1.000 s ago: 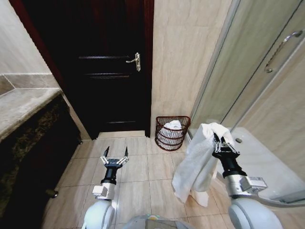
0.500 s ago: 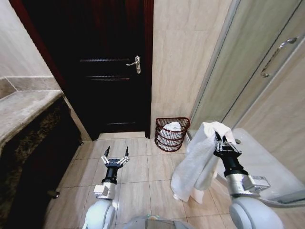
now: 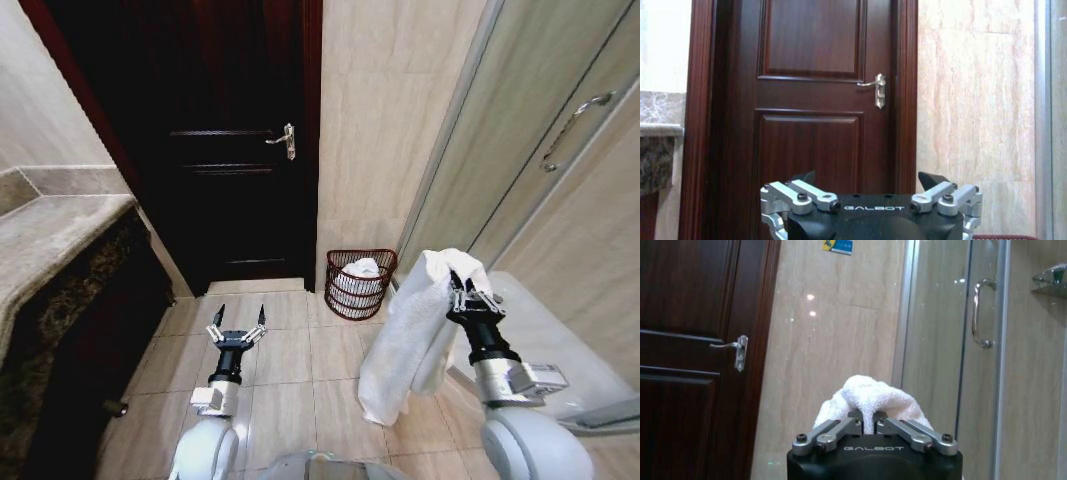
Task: Discard the used towel into the hamper.
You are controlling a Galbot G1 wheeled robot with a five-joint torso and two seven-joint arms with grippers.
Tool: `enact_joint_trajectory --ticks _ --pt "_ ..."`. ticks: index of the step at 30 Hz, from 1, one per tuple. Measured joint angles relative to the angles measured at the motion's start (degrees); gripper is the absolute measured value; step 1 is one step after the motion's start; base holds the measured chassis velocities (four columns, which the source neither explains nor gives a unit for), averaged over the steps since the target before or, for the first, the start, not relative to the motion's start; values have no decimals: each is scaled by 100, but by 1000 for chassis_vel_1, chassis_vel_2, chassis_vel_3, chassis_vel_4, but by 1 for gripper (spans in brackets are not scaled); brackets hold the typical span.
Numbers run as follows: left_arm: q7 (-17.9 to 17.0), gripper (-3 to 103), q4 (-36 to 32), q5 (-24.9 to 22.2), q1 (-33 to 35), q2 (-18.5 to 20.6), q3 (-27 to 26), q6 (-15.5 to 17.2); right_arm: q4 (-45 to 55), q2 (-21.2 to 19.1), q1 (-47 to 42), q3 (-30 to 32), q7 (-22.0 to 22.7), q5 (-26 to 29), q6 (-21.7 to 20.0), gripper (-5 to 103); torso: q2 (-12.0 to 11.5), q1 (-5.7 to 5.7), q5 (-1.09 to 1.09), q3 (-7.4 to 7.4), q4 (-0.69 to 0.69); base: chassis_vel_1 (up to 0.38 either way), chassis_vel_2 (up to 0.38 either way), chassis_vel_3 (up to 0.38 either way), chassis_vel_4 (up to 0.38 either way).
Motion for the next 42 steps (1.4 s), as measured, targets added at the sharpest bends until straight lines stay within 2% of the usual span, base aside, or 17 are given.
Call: enact_joint_trajectory --ticks 32,42 --pt "-51 100 119 -176 -162 48 51 25 -42 -45 20 -24 -44 -119 -11 7 830 361 0 470 0 0 0 0 0" --pt "-121 100 135 -130 -170 24 62 19 -77 -92 74 -24 -44 -69 2 7 1006 442 0 561 0 0 0 0 0"
